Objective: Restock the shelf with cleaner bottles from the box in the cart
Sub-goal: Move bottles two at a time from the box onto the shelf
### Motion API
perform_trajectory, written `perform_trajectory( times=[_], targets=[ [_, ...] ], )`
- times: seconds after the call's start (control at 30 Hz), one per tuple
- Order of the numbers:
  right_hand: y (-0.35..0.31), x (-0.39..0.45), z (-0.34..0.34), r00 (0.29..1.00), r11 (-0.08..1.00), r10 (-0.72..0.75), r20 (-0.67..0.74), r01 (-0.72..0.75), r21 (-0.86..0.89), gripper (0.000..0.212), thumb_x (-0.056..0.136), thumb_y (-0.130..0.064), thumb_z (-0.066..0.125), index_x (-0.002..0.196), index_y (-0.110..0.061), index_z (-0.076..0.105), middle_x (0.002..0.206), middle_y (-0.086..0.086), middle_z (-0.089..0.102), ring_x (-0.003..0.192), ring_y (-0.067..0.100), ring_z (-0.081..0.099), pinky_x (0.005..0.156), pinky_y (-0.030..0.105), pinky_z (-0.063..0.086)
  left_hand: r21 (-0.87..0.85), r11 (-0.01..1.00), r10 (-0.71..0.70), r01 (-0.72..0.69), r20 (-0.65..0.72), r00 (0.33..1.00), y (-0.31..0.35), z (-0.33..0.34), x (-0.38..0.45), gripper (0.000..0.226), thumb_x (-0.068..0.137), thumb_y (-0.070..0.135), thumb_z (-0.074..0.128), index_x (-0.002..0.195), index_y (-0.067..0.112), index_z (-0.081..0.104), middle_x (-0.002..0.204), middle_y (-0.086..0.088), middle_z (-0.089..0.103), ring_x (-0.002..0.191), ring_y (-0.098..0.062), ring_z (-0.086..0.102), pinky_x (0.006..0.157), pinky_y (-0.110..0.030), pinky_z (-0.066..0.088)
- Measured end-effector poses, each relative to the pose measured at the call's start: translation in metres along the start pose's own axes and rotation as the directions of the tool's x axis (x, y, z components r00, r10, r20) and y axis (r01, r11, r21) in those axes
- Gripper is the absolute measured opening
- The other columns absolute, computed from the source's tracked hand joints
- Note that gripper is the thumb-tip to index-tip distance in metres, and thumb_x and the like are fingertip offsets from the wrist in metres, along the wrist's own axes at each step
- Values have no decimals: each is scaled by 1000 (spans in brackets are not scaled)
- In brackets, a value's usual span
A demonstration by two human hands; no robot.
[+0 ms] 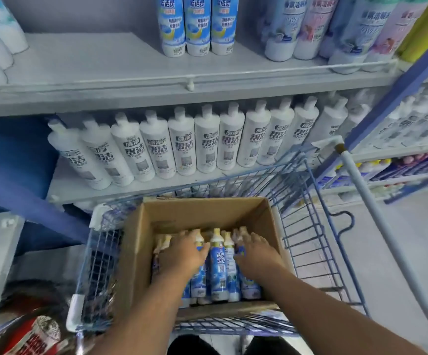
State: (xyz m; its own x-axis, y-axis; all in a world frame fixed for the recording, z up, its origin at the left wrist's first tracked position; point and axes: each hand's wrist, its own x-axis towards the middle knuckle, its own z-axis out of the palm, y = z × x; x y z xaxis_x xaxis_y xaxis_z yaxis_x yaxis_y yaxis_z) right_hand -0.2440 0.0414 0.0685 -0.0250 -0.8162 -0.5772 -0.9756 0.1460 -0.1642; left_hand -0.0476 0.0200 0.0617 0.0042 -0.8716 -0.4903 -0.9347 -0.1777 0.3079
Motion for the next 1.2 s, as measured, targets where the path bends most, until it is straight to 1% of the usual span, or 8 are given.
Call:
perform_trajectory(
  times=[0.13, 0.3, 0.53, 0.67, 0.8, 0.93, 1.03, 1.2],
  targets=[
    [2, 9, 19, 994, 994, 101, 27, -102, 38, 62, 97, -47, 46, 150, -18, 31, 149, 8, 38, 134, 29, 39, 103, 43, 44, -2, 999, 32, -32, 100, 994, -8, 24, 13, 58, 96, 58, 48, 147, 32, 43, 147, 2, 48, 133, -24, 47, 100, -37, 45],
    [14, 37, 44, 969, 969, 198, 151, -217, 121, 63, 96, -48, 49, 148, -17, 32, 143, 10, 41, 130, 30, 44, 103, 44, 44, -14, 1000, 18, -16, 232, 973, -11, 66, 39, 63, 97, 60, 45, 152, 31, 37, 152, 1, 44, 136, -23, 45, 102, -39, 46],
    [35, 83, 92, 930, 895, 288, 226, -346, 282, 52, 98, -41, 50, 139, -11, 42, 138, 12, 49, 122, 29, 52, 99, 35, 43, -155, 975, -99, 159, 337, 936, -8, 140, 66, 65, 89, 69, 48, 141, 30, 48, 131, -3, 61, 119, -29, 59, 95, -42, 51],
    [40, 98, 120, 920, 874, 326, 218, -381, 301, 52, 99, -33, 53, 142, -6, 40, 139, 15, 48, 124, 31, 51, 98, 34, 42, -250, 929, -172, 273, 363, 916, -8, 174, 80, 68, 93, 63, 51, 149, 27, 39, 138, -7, 57, 124, -32, 57, 98, -35, 46],
    [38, 111, 140, 912, 854, 390, 125, -409, 322, 48, 96, -27, 57, 136, -4, 44, 135, 16, 48, 119, 31, 53, 94, 35, 45, -345, 874, -219, 343, 350, 911, -5, 201, 96, 55, 93, 47, 64, 136, 18, 48, 129, -8, 62, 116, -29, 61, 90, -35, 49],
    [39, 126, 160, 893, 868, 433, 121, -450, 213, 68, 98, -40, 55, 148, -1, 32, 140, 14, 37, 119, 23, 55, 92, 28, 46, -391, 825, -274, 408, 355, 894, -1, 220, 111, 61, 82, 48, 77, 127, 17, 52, 123, -6, 65, 112, -28, 64, 84, -34, 50],
    [43, 139, 170, 911, 863, 377, 167, -411, 292, 41, 102, -35, 49, 134, -9, 50, 134, 10, 52, 119, 22, 55, 93, 28, 45, -404, 813, -284, 420, 354, 891, 1, 227, 117, 57, 80, 47, 80, 123, 19, 54, 118, -3, 66, 107, -25, 65, 82, -35, 52],
    [48, 145, 176, 894, 759, 396, 209, -447, 473, 43, 88, -33, 73, 119, -9, 58, 118, 10, 65, 98, 21, 67, 81, 28, 55, -447, 773, -270, 449, 409, 872, -13, 228, 122, 55, 75, 45, 83, 118, 26, 55, 111, 5, 68, 99, -19, 67, 78, -33, 53]
  ],
)
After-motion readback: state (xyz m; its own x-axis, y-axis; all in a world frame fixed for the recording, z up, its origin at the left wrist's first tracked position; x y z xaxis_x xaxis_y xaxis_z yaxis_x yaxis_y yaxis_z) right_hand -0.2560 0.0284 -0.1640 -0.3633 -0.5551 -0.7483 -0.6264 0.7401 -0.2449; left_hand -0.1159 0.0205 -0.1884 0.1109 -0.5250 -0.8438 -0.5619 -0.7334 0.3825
